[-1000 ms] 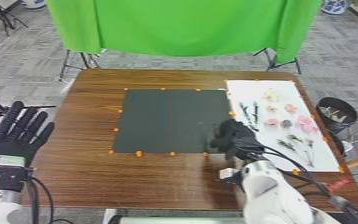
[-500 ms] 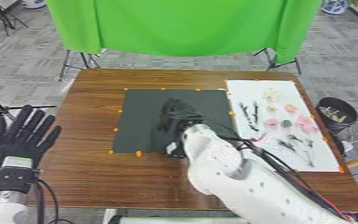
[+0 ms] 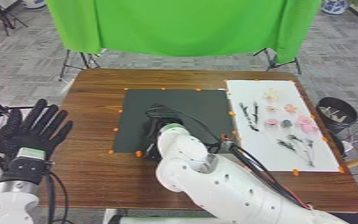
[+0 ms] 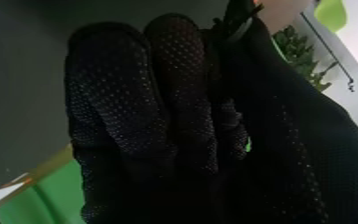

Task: Arrange flowers

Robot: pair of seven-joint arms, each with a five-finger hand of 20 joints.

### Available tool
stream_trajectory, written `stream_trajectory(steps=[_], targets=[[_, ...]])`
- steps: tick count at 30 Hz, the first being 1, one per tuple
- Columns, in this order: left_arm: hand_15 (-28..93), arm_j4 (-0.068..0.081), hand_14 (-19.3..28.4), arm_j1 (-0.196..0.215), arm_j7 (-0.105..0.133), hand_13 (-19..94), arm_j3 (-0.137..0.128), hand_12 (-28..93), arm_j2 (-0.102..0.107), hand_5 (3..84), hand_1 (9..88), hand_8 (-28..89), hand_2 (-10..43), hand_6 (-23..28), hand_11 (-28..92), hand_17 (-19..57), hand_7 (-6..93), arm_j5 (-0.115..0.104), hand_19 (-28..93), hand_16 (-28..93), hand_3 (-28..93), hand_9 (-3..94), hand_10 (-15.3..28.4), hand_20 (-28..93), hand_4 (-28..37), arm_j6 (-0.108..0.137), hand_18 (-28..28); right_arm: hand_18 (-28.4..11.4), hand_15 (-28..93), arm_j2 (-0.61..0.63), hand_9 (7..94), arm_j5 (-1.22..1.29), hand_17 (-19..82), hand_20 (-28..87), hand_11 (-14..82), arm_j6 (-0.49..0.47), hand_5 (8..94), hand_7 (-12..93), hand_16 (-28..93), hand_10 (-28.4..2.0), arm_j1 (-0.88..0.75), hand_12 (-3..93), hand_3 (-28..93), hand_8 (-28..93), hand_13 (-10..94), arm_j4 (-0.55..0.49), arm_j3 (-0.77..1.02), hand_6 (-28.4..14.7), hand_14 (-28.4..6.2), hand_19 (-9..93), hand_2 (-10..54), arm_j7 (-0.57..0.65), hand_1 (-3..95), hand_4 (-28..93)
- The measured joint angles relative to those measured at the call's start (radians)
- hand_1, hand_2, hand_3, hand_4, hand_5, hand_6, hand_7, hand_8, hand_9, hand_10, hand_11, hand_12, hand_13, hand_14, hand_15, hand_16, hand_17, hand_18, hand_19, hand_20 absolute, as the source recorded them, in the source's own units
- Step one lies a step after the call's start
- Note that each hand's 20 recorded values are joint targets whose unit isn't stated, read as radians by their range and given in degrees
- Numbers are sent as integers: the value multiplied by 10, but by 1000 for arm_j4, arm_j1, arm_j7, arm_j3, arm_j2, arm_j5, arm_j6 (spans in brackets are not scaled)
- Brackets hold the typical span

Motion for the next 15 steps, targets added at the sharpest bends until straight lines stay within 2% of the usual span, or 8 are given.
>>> stream_trajectory(steps=[4, 9, 15], targets=[[306, 5, 156, -15, 0, 214, 13, 92, 1, 369, 260, -92, 151, 91, 158, -81, 118, 1, 351, -81, 698, 319, 158, 53, -283, 0, 131, -224, 419, -8, 937, -18, 449, 167, 222, 12, 653, 682, 336, -72, -14, 451, 755, 130, 937, 14, -13, 14, -59, 784, -95, -5, 487, -151], [307, 17, 156, -46, 4, 214, 46, 92, 5, 370, 260, -93, 151, 92, 159, -81, 119, 0, 353, -82, 697, 319, 157, 53, -283, 0, 131, -226, 421, -22, 937, -71, 448, 162, 224, 51, 651, 681, 334, -75, 11, 451, 756, 135, 937, 89, -106, 10, -61, 789, -95, -12, 487, -152], [313, 24, 156, -77, -3, 215, 60, 93, 10, 370, 260, -92, 152, 92, 162, -84, 119, 1, 357, -80, 697, 319, 158, 55, -283, 0, 133, -222, 424, -70, 934, -87, 464, 140, 220, 47, 640, 672, 328, -84, -18, 455, 748, 167, 937, 111, -54, -12, -62, 787, -95, 0, 477, -196]])
